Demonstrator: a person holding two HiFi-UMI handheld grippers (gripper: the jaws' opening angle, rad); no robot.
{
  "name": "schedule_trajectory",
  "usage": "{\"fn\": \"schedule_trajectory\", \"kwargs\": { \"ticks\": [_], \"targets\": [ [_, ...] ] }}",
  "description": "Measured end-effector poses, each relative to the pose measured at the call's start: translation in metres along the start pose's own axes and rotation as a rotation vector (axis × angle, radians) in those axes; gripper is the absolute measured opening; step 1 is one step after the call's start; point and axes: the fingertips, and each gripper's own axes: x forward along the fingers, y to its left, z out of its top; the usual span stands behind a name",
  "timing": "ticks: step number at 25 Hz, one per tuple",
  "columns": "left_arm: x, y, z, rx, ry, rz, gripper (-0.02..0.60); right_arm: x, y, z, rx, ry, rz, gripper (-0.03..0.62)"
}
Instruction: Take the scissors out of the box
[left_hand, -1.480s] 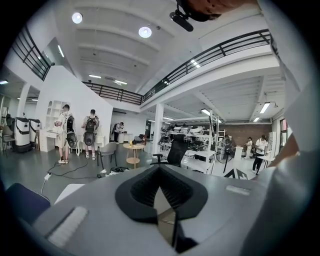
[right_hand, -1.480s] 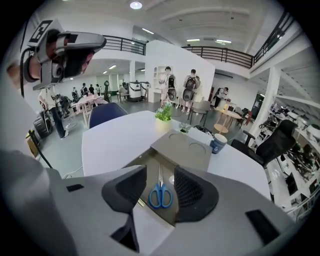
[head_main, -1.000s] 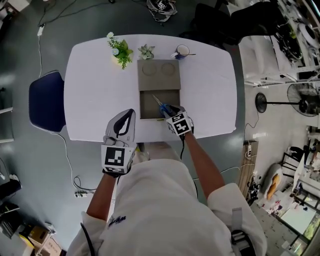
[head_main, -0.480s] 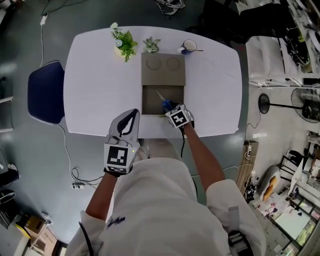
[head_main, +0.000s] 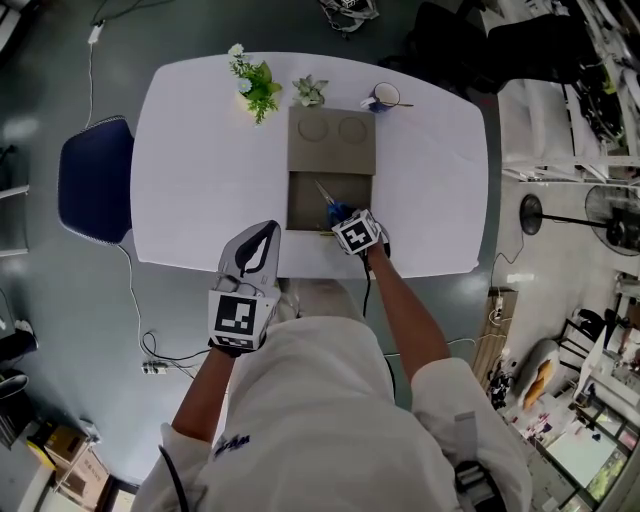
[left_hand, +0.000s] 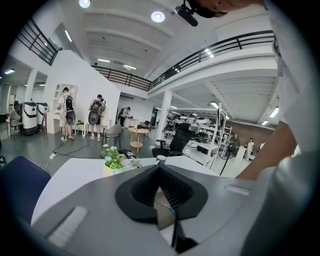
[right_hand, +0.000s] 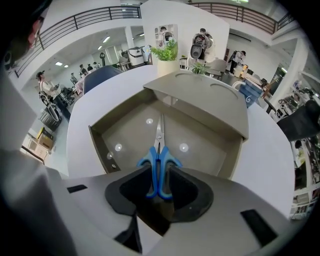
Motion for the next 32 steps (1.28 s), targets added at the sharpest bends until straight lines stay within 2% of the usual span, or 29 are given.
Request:
{"fn": "schedule_trajectory", "kwargs": {
  "ticks": [18,32],
  "targets": [
    [-0.002,-0.007,-0.003,0.005,0.009,-0.007,0.0,0.001,0.001,0.002,-0.026,0.018,0.004,0.089],
    [-0.005,-0.002,0.001,0.017,-0.01,-0.007,0.0,-0.011,-0.004,0.012,0.041,-0.034,-0.02,0.087]
  ]
}}
